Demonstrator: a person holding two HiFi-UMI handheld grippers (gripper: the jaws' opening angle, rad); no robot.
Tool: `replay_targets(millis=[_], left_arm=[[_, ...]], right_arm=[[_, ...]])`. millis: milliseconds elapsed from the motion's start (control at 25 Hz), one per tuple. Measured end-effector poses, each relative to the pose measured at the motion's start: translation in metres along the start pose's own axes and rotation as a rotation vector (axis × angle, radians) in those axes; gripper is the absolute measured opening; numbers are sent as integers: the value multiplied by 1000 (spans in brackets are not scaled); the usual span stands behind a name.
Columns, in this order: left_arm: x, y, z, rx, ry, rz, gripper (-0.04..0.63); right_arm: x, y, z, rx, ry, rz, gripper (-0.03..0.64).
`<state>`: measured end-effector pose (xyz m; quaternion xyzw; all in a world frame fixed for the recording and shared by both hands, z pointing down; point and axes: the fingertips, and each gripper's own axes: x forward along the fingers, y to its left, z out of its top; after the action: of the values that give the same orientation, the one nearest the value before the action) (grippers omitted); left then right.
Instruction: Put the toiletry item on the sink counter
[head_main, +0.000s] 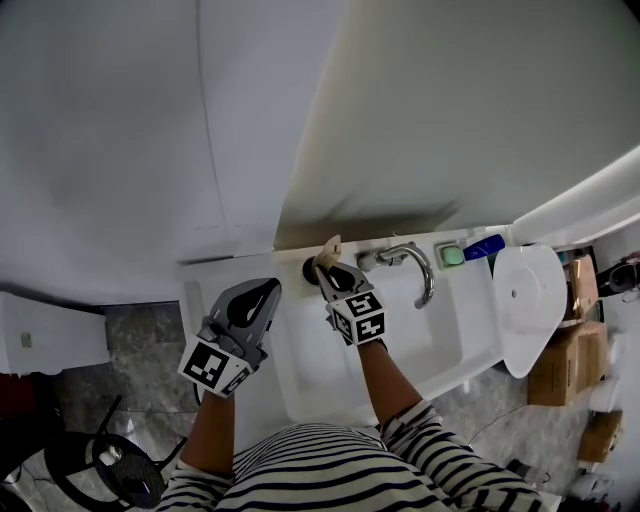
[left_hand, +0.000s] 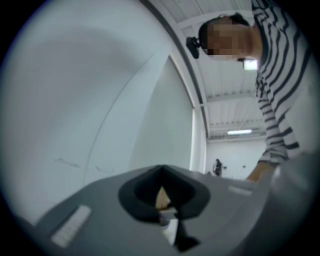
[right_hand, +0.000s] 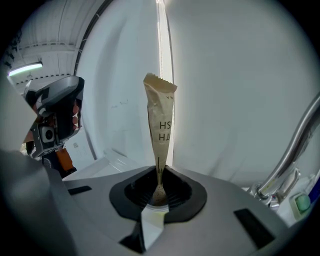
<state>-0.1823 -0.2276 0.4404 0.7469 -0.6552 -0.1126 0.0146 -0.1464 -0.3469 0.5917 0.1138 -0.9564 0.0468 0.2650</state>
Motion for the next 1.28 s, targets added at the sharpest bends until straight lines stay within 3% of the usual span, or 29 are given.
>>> replay_targets(millis=[720,960,1280], left_arm=[[1,-1,-4,-2,10,-8,8],[-1,-1,-2,-1,5,-7,8],[-2,-2,-2,3,3,-9,8]], right_arm=[[3,1,-7,6,39,-4,32],[3,4,-5,7,46,1,86],[0,7,-3,2,40,7,107]])
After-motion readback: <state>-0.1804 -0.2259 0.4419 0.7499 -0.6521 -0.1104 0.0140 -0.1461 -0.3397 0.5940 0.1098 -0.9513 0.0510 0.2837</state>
